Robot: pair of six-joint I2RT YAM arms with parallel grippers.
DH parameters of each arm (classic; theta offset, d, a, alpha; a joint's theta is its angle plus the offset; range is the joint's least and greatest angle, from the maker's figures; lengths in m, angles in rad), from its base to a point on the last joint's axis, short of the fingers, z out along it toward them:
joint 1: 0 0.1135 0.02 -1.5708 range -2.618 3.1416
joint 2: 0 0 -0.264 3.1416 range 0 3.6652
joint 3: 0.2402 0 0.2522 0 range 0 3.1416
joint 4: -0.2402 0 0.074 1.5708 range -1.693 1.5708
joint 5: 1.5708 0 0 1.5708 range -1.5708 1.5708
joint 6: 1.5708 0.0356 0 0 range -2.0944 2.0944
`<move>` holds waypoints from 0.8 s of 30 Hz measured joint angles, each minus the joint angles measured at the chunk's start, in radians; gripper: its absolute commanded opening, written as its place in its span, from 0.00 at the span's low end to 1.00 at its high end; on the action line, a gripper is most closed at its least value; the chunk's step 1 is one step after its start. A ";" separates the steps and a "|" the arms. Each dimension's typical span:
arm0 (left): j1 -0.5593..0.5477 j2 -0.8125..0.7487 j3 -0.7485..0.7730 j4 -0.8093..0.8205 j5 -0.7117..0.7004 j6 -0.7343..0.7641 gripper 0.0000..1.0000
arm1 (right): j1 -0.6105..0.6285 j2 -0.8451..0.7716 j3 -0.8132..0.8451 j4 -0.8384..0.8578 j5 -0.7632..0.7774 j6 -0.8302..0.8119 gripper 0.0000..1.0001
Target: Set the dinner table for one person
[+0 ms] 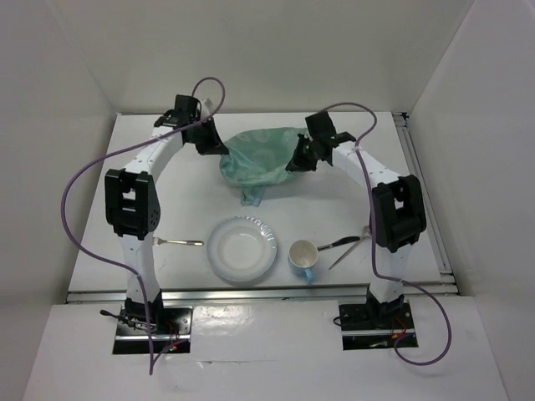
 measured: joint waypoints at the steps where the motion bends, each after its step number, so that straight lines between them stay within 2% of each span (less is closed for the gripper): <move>1: 0.011 -0.001 0.029 -0.008 0.000 0.000 0.00 | 0.000 0.019 0.063 -0.003 -0.002 -0.005 0.00; 5: 0.042 -0.001 0.182 -0.044 0.000 0.008 0.00 | 0.006 0.092 0.285 -0.022 0.006 -0.024 0.00; 9: 0.020 -0.023 0.285 -0.047 0.009 0.031 0.01 | -0.002 0.072 0.314 -0.033 0.045 -0.034 0.00; 10: 0.003 -0.027 0.304 -0.053 0.012 0.040 0.19 | -0.007 0.051 0.285 -0.031 0.058 -0.039 0.00; 11: -0.021 -0.028 0.326 -0.060 0.021 0.056 0.45 | -0.018 0.027 0.245 -0.028 0.068 -0.042 0.00; 12: -0.045 -0.026 0.345 -0.069 0.032 0.072 0.83 | -0.032 -0.002 0.201 -0.031 0.078 -0.045 0.00; 13: -0.072 -0.018 0.372 -0.089 0.052 0.090 0.97 | -0.056 -0.033 0.146 -0.029 0.087 -0.051 0.00; 16: -0.140 0.008 0.430 -0.139 0.094 0.119 1.00 | -0.146 -0.118 -0.012 -0.026 0.111 -0.062 0.00; 19: -0.165 0.013 0.408 -0.197 0.090 0.153 1.00 | -0.237 -0.151 -0.145 -0.011 0.141 -0.084 0.00; 22: -0.127 -0.020 0.285 -0.205 0.050 0.164 0.84 | -0.273 -0.145 -0.236 -0.011 0.177 -0.107 0.00; 23: -0.100 -0.037 0.227 -0.201 0.038 0.161 0.62 | -0.274 -0.143 -0.261 -0.012 0.184 -0.112 0.00; 24: -0.071 -0.052 0.174 -0.194 0.027 0.149 0.62 | -0.274 -0.142 -0.275 -0.014 0.185 -0.116 0.00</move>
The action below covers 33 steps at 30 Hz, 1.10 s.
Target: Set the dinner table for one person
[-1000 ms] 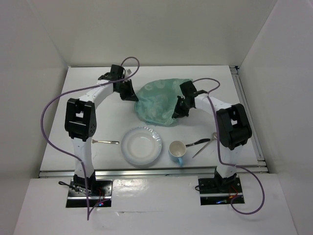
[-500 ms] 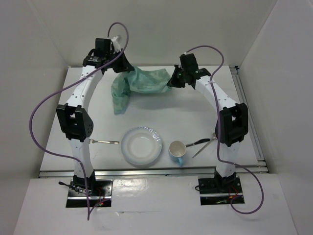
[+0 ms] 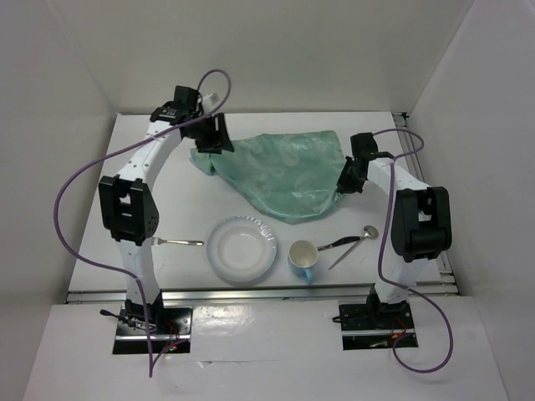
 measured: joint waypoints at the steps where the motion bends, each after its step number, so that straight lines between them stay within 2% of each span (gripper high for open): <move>1: 0.037 -0.014 -0.053 0.004 -0.010 -0.003 0.45 | -0.001 0.000 -0.012 0.000 0.002 -0.003 0.00; 3: 0.114 -0.021 -0.125 0.011 -0.024 -0.029 0.45 | -0.005 0.001 -0.020 0.000 0.006 -0.010 0.00; 4: 0.153 -0.021 -0.158 0.023 -0.027 -0.047 0.65 | -0.007 0.001 -0.020 0.003 0.008 -0.010 0.15; 5: 0.191 -0.021 -0.189 0.027 -0.032 -0.057 0.72 | -0.011 0.001 -0.020 0.006 0.010 -0.011 0.26; 6: 0.220 -0.017 -0.206 0.025 -0.041 -0.071 0.76 | -0.016 0.001 -0.020 0.006 0.011 -0.008 0.34; 8: 0.267 -0.003 -0.218 0.024 -0.062 -0.116 0.78 | -0.024 0.001 -0.020 0.005 0.011 -0.011 0.53; 11: 0.292 0.050 -0.171 0.032 -0.071 -0.162 0.77 | -0.035 0.001 -0.018 0.005 0.012 -0.012 0.75; 12: 0.294 0.070 -0.155 0.036 -0.070 -0.175 0.81 | -0.039 0.001 -0.018 0.003 0.013 -0.009 0.79; 16: 0.292 0.181 -0.060 0.058 -0.045 -0.224 0.90 | -0.069 -0.004 -0.017 -0.008 0.008 -0.011 0.92; 17: 0.290 0.203 -0.048 0.065 -0.038 -0.230 0.93 | -0.082 -0.008 -0.017 -0.011 0.004 -0.011 0.93; 25: 0.259 0.299 -0.040 0.085 -0.024 -0.275 0.93 | -0.130 -0.071 -0.058 -0.017 -0.062 -0.008 0.94; 27: 0.251 0.319 -0.035 0.098 -0.019 -0.283 0.81 | -0.130 -0.075 -0.100 -0.016 -0.090 -0.002 0.94; 29: 0.242 0.338 -0.010 0.105 -0.009 -0.296 0.55 | -0.129 -0.075 -0.137 -0.018 -0.109 0.005 0.93; 31: 0.238 0.360 0.014 0.117 -0.005 -0.302 0.35 | -0.129 -0.075 -0.164 -0.019 -0.115 0.010 0.92; 32: 0.235 0.366 0.018 0.122 -0.005 -0.306 0.16 | -0.129 -0.075 -0.175 -0.020 -0.116 0.010 0.92; 33: 0.233 0.370 0.019 0.124 -0.005 -0.311 0.06 | -0.129 -0.075 -0.183 -0.020 -0.116 0.013 0.92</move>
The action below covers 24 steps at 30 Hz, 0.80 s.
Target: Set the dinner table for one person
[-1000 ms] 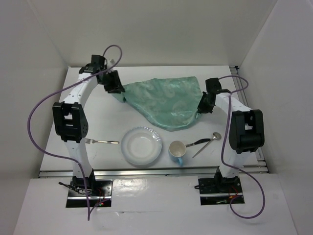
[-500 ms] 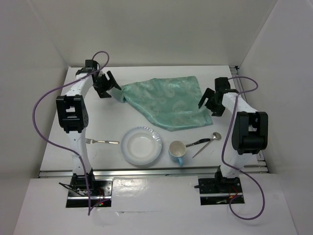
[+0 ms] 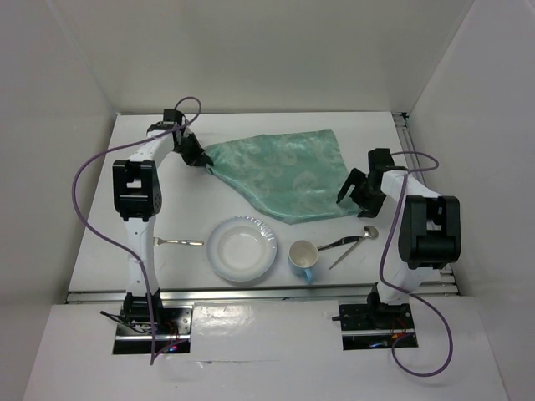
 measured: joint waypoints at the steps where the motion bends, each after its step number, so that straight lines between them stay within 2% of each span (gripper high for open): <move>1: -0.002 0.002 0.000 0.000 0.000 0.003 0.00 | 0.000 0.000 -0.005 0.000 -0.001 0.001 0.92; 6: -0.002 0.003 0.006 -0.001 0.000 0.010 0.00 | 0.000 0.010 -0.018 0.018 -0.018 0.011 0.79; 7: -0.002 0.001 0.008 -0.001 0.000 0.011 0.00 | 0.000 0.018 -0.018 0.026 -0.026 0.018 0.64; 9: -0.002 -0.011 0.008 -0.011 -0.004 0.024 0.00 | 0.000 0.039 -0.018 0.051 -0.042 0.027 0.43; 12: -0.002 -0.059 0.007 -0.044 -0.024 0.061 0.00 | 0.000 0.082 -0.013 0.081 -0.056 0.048 0.00; 15: -0.002 -0.144 0.008 -0.082 -0.044 0.101 0.00 | 0.000 0.105 0.014 0.086 -0.070 0.064 0.00; 24: -0.004 -0.425 0.045 -0.180 -0.111 0.216 0.00 | 0.004 0.094 0.275 0.092 -0.073 0.066 0.00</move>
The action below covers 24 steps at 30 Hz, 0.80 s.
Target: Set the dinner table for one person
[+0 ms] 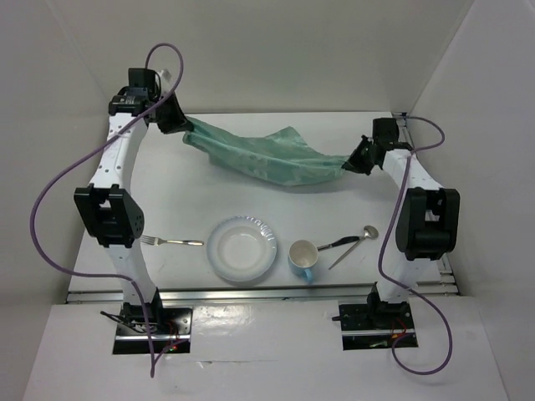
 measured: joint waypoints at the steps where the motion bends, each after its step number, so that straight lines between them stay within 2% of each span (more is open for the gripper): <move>1: 0.000 -0.021 0.001 -0.005 -0.004 0.005 0.00 | 0.000 -0.014 0.014 0.000 -0.001 -0.002 0.00; 4: 0.001 -0.038 0.053 -0.034 -0.013 0.011 0.00 | 0.000 -0.062 0.038 0.000 -0.010 -0.002 0.00; 7: 0.003 0.034 0.188 -0.057 -0.020 0.016 0.02 | 0.000 -0.079 0.067 0.005 -0.029 0.010 0.00; 8: 0.004 0.086 0.258 -0.056 -0.022 0.015 0.53 | 0.000 -0.077 0.077 0.010 -0.037 0.017 0.00; 9: 0.006 0.137 0.326 -0.042 -0.023 0.011 0.78 | 0.001 -0.072 0.085 0.014 -0.044 0.024 0.00; 11: 0.011 0.245 0.427 0.011 -0.026 -0.012 0.89 | 0.010 -0.047 0.108 0.021 -0.046 0.042 0.00; 12: 0.017 0.290 0.445 0.037 -0.021 -0.025 1.00 | 0.014 -0.027 0.123 0.026 -0.044 0.050 0.00; 14: 0.035 0.356 0.428 0.071 -0.005 -0.050 1.00 | 0.029 0.025 0.155 0.029 -0.035 0.063 0.00; 16: 0.055 0.378 0.341 0.083 -0.003 -0.062 1.00 | 0.049 0.067 0.165 0.031 -0.022 0.070 0.00; 21: 0.086 0.314 0.070 0.056 -0.068 -0.058 0.99 | 0.097 0.113 0.151 0.022 0.008 0.080 0.00; 22: 0.087 0.278 0.012 0.043 -0.085 -0.055 0.95 | 0.105 0.112 0.148 0.020 0.014 0.080 0.00; 23: 0.087 0.234 -0.048 0.035 -0.100 -0.056 0.86 | 0.110 0.112 0.145 0.021 0.024 0.080 0.00; 24: 0.085 0.179 -0.118 0.043 -0.109 -0.056 0.81 | 0.115 0.112 0.142 0.023 0.029 0.080 0.00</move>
